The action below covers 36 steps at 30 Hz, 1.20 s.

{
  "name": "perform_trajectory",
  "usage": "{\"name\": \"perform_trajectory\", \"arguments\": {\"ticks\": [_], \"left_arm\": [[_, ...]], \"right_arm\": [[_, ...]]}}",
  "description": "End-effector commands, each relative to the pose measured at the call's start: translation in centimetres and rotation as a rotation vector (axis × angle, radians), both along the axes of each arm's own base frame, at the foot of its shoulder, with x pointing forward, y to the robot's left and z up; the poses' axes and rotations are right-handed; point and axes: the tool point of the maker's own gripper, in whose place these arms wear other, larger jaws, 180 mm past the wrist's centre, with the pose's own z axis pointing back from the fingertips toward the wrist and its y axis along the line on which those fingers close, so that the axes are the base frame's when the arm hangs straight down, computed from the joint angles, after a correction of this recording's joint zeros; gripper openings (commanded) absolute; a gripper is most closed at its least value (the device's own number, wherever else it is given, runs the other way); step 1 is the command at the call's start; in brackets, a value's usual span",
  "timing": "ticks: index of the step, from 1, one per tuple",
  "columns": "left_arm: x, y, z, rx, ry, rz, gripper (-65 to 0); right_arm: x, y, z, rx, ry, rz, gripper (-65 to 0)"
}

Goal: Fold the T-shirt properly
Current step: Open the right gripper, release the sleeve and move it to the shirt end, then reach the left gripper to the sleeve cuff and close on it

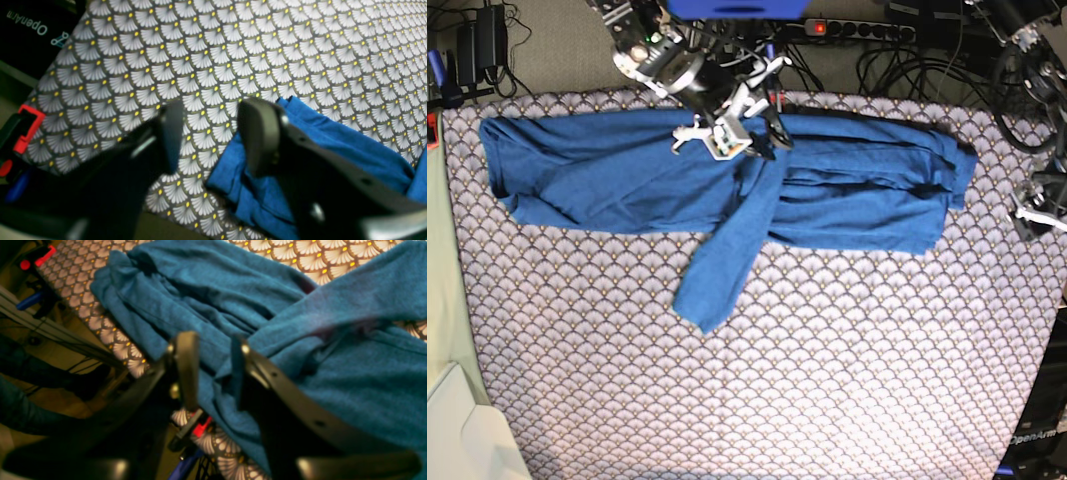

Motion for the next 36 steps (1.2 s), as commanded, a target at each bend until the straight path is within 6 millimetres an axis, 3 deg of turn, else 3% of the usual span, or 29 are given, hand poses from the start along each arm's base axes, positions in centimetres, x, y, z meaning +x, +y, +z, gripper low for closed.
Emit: {"name": "perform_trajectory", "arguments": {"ticks": [1,8,10,19,24,28,32,34,36], "left_arm": [[0.5,0.5,1.5,0.029,-0.041,-0.002,-33.0],[0.8,0.3,1.7,0.028,-0.05,-0.008,-32.7],[1.5,-1.1,2.2,0.019,-0.078,-0.066,-32.6],[8.5,-14.4,5.1,-0.114,-0.238,-0.424,-32.5],[11.9,-23.6,5.7,-0.104,-0.235,-0.626,-30.8],[13.9,-31.1,4.8,-0.08,-0.182,-0.763,-23.5],[15.5,-37.2,1.1,-0.002,-0.082,-0.856,-21.8],[15.8,-38.9,-0.5,0.032,-0.078,-0.867,-21.8],[16.2,-39.4,-2.2,0.078,-0.074,-0.868,-21.8]], "right_arm": [[0.3,0.3,1.2,0.039,-0.033,-0.003,-45.3],[0.9,-1.4,0.9,-0.02,-0.064,0.023,-45.0],[1.5,-2.6,1.2,-0.041,-0.084,0.007,-44.9],[5.5,-12.0,3.6,-0.145,-0.183,-0.23,-44.3],[6.9,-15.9,5.6,-0.19,-0.24,-0.332,-31.2],[7.4,-18.5,5.9,-0.235,-0.227,-0.403,-28.5],[7.8,-20.3,6.5,-0.231,-0.233,-0.481,-28.4],[7.7,-20.7,6.7,-0.235,-0.239,-0.494,-28.4],[7.7,-20.9,6.9,-0.24,-0.239,-0.498,-28.4]]}}
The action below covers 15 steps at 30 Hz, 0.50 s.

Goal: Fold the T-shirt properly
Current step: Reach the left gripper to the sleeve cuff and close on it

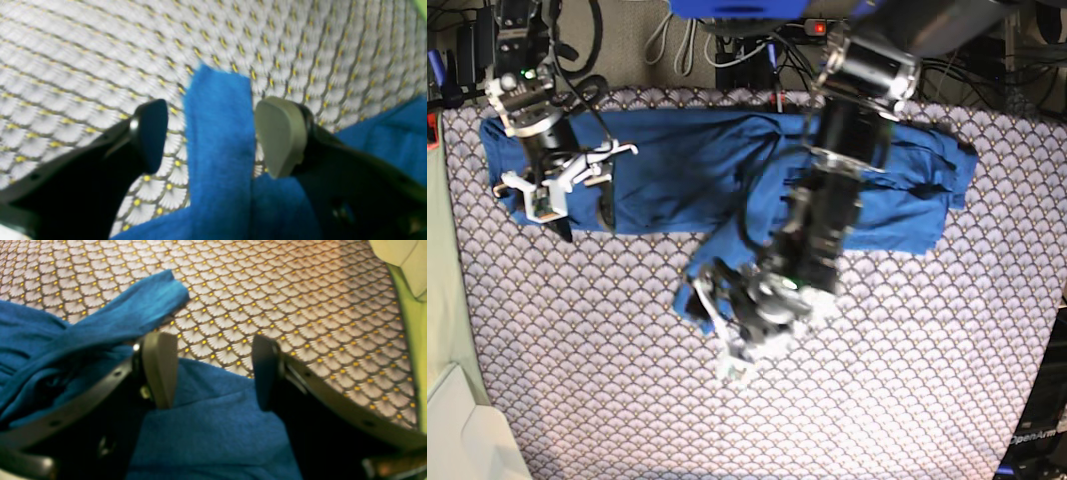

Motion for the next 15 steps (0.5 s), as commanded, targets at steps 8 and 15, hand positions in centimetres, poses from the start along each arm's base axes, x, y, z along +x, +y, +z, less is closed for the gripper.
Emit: {"name": "perform_trajectory", "arguments": {"ticks": [8,15], "left_arm": [[1.9,-2.1,-3.4,0.033,-0.031,0.0,-21.7],[2.6,-4.7,-4.1,-0.125,-0.003,0.016,-21.7]], "right_arm": [[-0.1,0.1,0.8,0.003,-0.018,0.007,-28.4],[-0.1,0.2,0.9,0.006,-0.024,0.008,-28.4]]}}
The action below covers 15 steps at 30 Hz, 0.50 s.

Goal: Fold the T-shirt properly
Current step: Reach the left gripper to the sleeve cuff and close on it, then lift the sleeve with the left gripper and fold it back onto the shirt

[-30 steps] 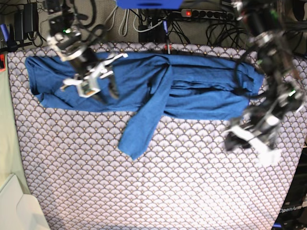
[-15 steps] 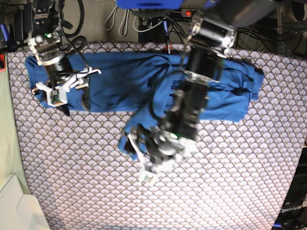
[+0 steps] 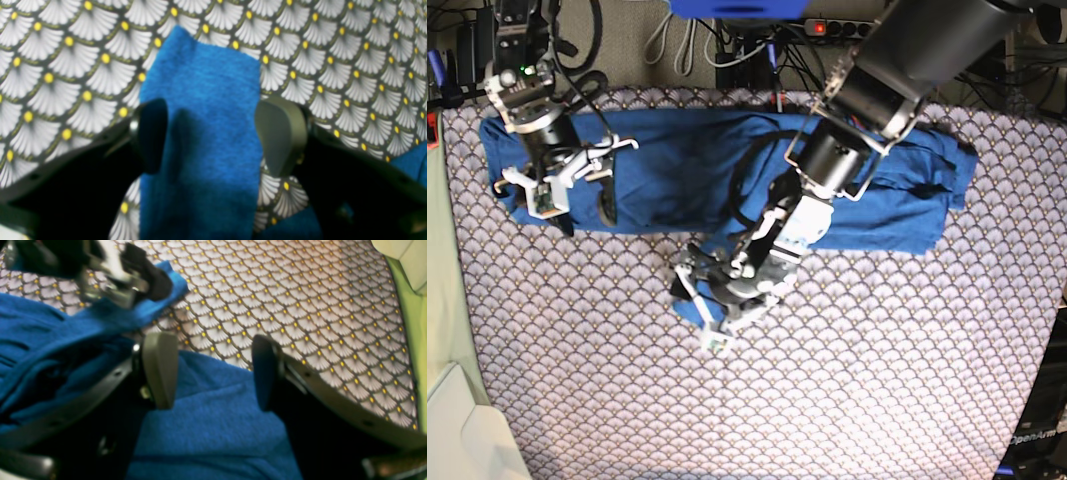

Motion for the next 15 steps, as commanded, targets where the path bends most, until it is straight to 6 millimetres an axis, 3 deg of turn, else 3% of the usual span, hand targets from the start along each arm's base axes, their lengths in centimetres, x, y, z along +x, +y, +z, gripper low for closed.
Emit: {"name": "perform_trajectory", "arguments": {"ticks": [1,10,15], "left_arm": [[1.7,-1.4,2.9,-0.037,-0.077,-0.019,-21.7],[1.0,-3.6,2.5,0.016,-0.092,-0.123,-21.7],[1.0,-2.5,1.0,0.106,-0.096,-0.068,-21.7]], "right_arm": [[0.4,0.1,1.4,0.009,-0.05,0.006,-28.4],[0.4,0.1,1.4,0.01,-0.051,0.007,-28.4],[0.4,0.1,1.4,0.01,-0.053,0.007,-28.4]]}}
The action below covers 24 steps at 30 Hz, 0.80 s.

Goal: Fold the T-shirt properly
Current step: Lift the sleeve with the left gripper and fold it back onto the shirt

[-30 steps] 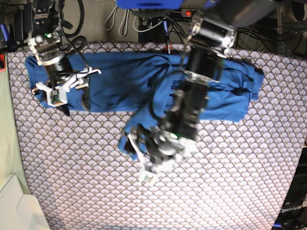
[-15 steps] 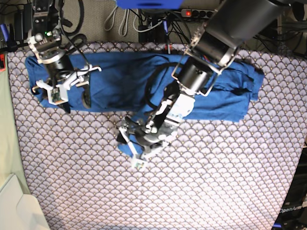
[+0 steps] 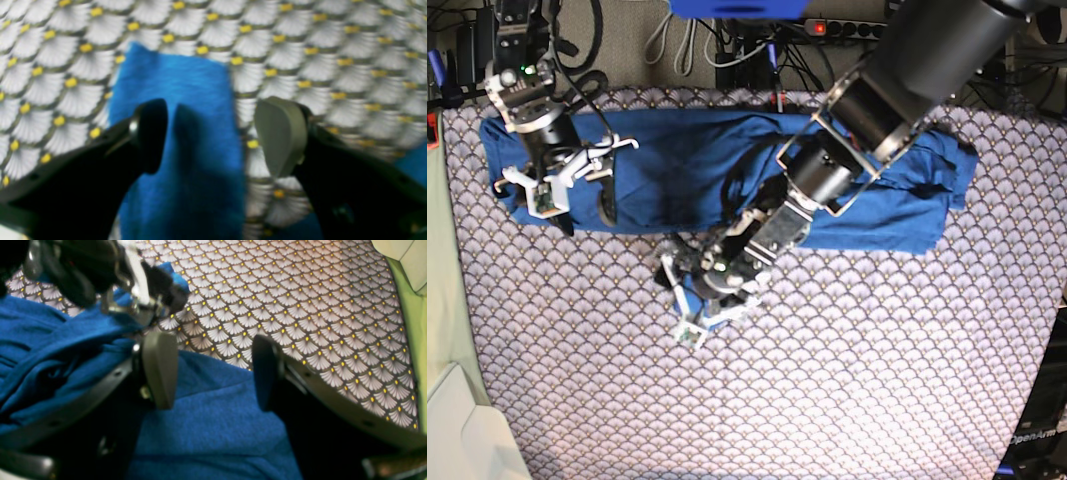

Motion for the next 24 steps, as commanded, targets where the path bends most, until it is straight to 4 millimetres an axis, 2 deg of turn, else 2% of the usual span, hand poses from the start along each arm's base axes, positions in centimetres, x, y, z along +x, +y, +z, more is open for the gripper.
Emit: {"name": "perform_trajectory", "arguments": {"ticks": [1,8,16,18,23,24], "left_arm": [[1.6,-0.9,2.2,-0.026,-0.072,-0.002,-21.7],[1.8,1.2,-0.1,0.012,-0.077,0.048,-21.7],[1.7,1.4,-0.4,0.015,-0.077,0.049,-22.5],[1.6,1.3,-0.4,0.015,-0.075,0.046,-29.3],[1.5,1.4,-0.5,0.016,-0.07,0.05,-63.9],[1.4,1.4,-0.6,0.015,-0.068,0.05,-65.0]], "right_arm": [[0.4,0.1,1.5,0.012,-0.057,0.008,-28.4],[0.4,0.1,1.5,0.011,-0.057,0.006,-28.4],[0.4,0.1,1.5,0.011,-0.057,0.006,-28.4],[0.4,0.1,1.5,0.011,-0.057,0.006,-28.4],[0.4,0.1,1.5,0.011,-0.057,0.006,-28.4],[0.4,0.1,1.5,0.011,-0.057,0.006,-28.4]]}}
